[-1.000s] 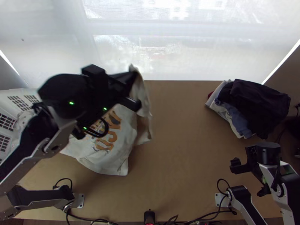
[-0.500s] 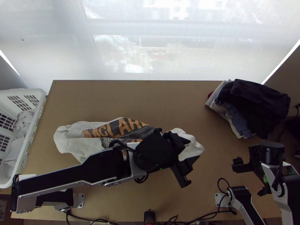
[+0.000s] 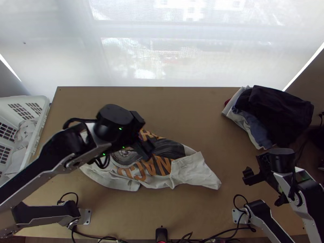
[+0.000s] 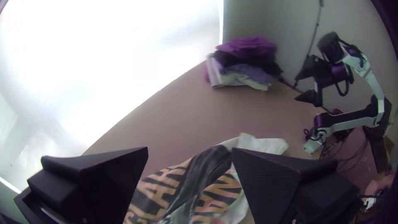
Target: Fold the t-shirt
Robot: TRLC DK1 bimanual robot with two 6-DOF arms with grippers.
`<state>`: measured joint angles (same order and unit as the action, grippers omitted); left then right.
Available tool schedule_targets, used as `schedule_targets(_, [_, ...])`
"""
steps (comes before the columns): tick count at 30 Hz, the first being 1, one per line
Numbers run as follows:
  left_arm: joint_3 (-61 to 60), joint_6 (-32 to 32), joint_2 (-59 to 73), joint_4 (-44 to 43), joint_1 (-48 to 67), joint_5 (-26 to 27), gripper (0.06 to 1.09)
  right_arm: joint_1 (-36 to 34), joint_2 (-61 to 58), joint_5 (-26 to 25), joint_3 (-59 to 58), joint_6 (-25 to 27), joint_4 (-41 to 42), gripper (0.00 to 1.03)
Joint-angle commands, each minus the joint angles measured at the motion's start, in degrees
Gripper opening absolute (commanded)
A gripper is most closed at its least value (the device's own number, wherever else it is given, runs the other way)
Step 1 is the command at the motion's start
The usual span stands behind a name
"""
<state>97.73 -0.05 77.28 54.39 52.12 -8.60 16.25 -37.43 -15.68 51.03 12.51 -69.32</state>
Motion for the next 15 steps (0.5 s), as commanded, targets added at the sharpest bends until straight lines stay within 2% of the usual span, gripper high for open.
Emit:
schedule_targets(1, [-11.34, 2.16, -11.71, 4.06, -20.04, 0.25, 1.03, 10.47, -6.16, 4.78, 3.29, 0.41, 2.52, 0.98])
schedule_targets(7, [-22.85, 4.45, -21.03, 5.81, -32.25, 0.87, 1.03, 21.28, -15.39, 20.87, 8.13, -4.95, 2.79, 0.98])
schedule_targets(9, [-24.43, 4.54, -22.08, 8.36, -34.54, 1.31, 1.03, 24.44, -18.73, 22.98, 8.56, -5.39, 4.54, 0.98])
schedule_targets(15, [-29.18, 4.45, -24.45, 12.23, -39.2, 2.27, 1.03, 31.91, -29.63, 22.98, 10.85, -5.57, 9.11, 0.98])
